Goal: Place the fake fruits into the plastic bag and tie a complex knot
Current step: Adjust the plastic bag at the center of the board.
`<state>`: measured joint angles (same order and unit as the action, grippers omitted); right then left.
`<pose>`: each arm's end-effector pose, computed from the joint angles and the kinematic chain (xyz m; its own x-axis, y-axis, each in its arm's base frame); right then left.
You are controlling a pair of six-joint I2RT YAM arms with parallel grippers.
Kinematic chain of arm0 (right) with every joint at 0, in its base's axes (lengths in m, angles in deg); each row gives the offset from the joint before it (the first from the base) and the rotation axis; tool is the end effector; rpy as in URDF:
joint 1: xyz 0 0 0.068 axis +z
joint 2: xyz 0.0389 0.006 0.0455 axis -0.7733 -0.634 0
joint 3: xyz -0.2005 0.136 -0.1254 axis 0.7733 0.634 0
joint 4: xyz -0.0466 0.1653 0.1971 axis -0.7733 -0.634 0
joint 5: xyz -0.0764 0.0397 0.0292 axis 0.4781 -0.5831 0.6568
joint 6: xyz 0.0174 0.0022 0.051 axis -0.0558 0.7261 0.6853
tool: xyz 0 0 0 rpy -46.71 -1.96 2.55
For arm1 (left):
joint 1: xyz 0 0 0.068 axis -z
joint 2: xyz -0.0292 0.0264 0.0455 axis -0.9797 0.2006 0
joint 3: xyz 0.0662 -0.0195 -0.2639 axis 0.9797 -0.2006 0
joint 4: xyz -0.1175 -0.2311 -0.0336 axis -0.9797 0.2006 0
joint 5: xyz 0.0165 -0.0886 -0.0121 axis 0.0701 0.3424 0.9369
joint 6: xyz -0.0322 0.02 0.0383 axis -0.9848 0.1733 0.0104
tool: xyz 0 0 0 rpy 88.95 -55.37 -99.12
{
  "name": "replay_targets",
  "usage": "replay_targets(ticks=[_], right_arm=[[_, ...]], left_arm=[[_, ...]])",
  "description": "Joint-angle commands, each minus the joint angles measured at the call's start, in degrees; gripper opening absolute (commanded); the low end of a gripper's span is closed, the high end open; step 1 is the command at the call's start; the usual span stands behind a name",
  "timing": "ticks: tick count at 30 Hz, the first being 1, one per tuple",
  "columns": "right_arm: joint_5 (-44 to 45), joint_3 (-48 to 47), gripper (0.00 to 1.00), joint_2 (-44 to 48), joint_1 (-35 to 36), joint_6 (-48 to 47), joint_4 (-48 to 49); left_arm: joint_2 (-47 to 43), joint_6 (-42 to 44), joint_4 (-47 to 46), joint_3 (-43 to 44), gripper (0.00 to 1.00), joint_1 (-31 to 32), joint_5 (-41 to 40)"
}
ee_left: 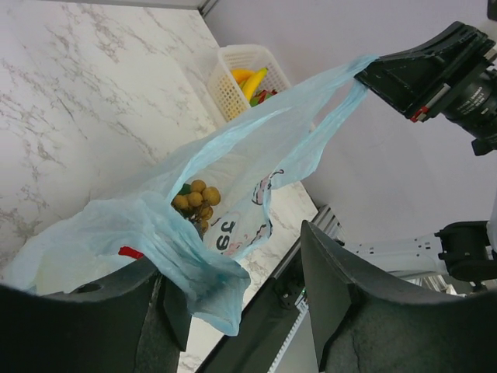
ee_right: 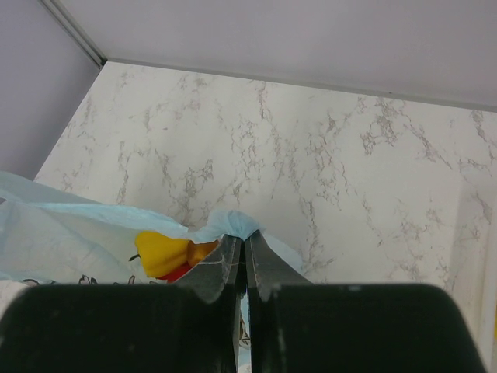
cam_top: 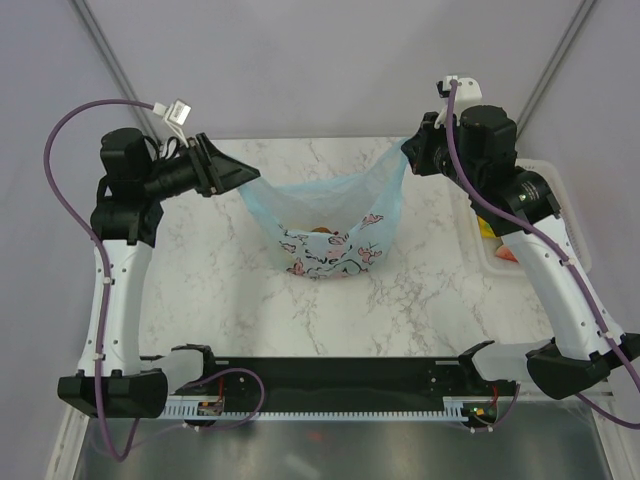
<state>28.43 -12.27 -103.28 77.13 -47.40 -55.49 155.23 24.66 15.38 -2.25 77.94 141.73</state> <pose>0.2309 0.1123 0.4931 -0.3269 0.1128 -0.9383 -0.3172 0.9222 0.2214 0.2256 -0.0267 0.4605 -0.5917 -0.3067 -0.7455 0.5529 0.5186 -0.6522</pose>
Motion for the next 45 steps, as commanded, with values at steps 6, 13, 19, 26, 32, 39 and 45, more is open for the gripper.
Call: replay_targets(ticks=[6, 13, 19, 26, 32, 39, 45], right_arm=[[0.01, 0.41, 0.09, 1.53, -0.03, 0.55, 3.08], [1.15, 0.59, 0.02, 1.79, -0.11, 0.55, 2.99], [3.96, -3.01, 0.0, 2.05, -0.11, 0.46, 0.97], [8.44, -11.36, 0.0, 1.88, -0.11, -1.03, -1.23], [9.32, -7.24, 0.0, 1.97, -0.2, -1.3, -1.41], [8.81, -3.2, 0.0, 3.11, -0.11, -1.03, -1.32], [3.97, 1.02, 0.22, 4.51, -0.11, -2.17, -1.23]], left_arm=[[-1.72, 6.59, 4.71, -0.39, 0.61, 2.95, -6.93], [-2.43, 10.02, 11.12, 1.54, 0.19, 3.13, -10.45], [1.26, 12.4, 19.38, 10.76, 0.02, 3.13, -10.72], [6.44, 7.83, 20.1, 22.54, 0.02, 3.13, -4.22], [8.64, 6.59, 20.01, 25.72, 0.02, 3.13, -1.31], [8.74, 9.14, 19.75, 19.4, 0.03, 5.06, -2.71], [8.04, 10.46, 19.75, 16.84, 0.03, 6.64, -4.21]])
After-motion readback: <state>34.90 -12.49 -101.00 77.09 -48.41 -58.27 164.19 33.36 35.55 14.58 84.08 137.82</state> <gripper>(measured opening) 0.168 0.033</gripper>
